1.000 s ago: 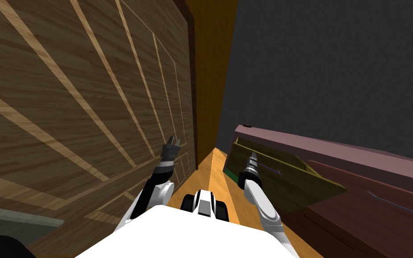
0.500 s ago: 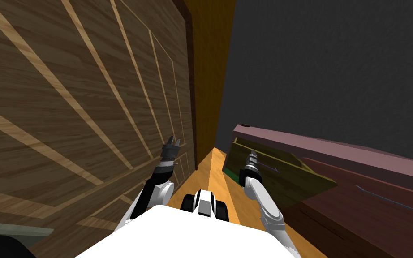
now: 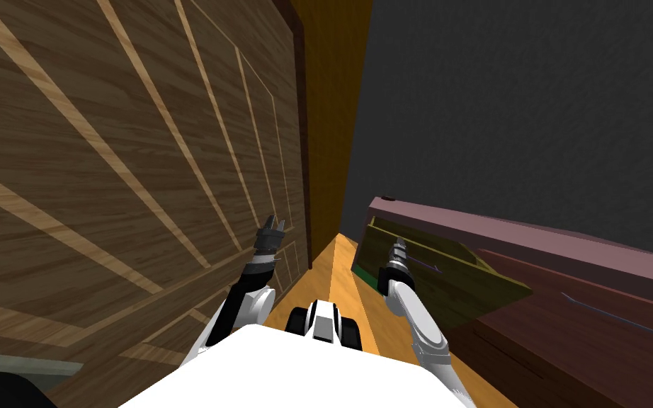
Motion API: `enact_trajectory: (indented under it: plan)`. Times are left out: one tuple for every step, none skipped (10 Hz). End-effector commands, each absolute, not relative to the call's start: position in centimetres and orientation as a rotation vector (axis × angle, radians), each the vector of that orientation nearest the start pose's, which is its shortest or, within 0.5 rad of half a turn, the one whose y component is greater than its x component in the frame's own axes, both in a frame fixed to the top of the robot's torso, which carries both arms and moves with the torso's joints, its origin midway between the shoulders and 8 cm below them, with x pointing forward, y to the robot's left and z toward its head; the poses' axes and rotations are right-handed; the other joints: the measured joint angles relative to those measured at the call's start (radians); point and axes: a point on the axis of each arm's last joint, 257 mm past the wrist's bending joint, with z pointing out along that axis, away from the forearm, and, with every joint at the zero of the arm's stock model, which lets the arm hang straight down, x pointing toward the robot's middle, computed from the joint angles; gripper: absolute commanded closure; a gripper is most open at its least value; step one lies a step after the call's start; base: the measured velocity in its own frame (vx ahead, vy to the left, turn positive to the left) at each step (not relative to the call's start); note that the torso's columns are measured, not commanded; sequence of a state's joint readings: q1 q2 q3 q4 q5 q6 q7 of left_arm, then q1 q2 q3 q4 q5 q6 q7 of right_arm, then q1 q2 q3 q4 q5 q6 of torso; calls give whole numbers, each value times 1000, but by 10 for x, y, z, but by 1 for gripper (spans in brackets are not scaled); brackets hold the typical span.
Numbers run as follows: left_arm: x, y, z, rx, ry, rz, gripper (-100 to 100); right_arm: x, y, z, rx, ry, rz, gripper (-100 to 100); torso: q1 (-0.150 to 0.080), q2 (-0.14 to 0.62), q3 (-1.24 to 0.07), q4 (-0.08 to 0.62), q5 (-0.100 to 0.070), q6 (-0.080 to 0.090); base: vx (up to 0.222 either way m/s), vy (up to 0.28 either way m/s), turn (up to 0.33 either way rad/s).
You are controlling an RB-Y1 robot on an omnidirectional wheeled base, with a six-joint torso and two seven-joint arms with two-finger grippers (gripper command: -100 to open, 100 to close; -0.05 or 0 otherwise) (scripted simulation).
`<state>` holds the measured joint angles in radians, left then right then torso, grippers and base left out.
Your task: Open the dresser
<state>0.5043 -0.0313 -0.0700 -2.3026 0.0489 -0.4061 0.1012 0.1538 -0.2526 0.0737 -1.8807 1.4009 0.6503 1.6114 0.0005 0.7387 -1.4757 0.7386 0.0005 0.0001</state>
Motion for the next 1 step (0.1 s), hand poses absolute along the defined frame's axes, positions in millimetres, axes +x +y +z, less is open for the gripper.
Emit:
enact_trajectory:
  plan:
    - [357, 266, 15, -820, 577, -1479, 0, 461, -406, -144, -821, 1461, -1721, 0, 0, 0, 0, 0, 0, 0, 0, 0, 0]
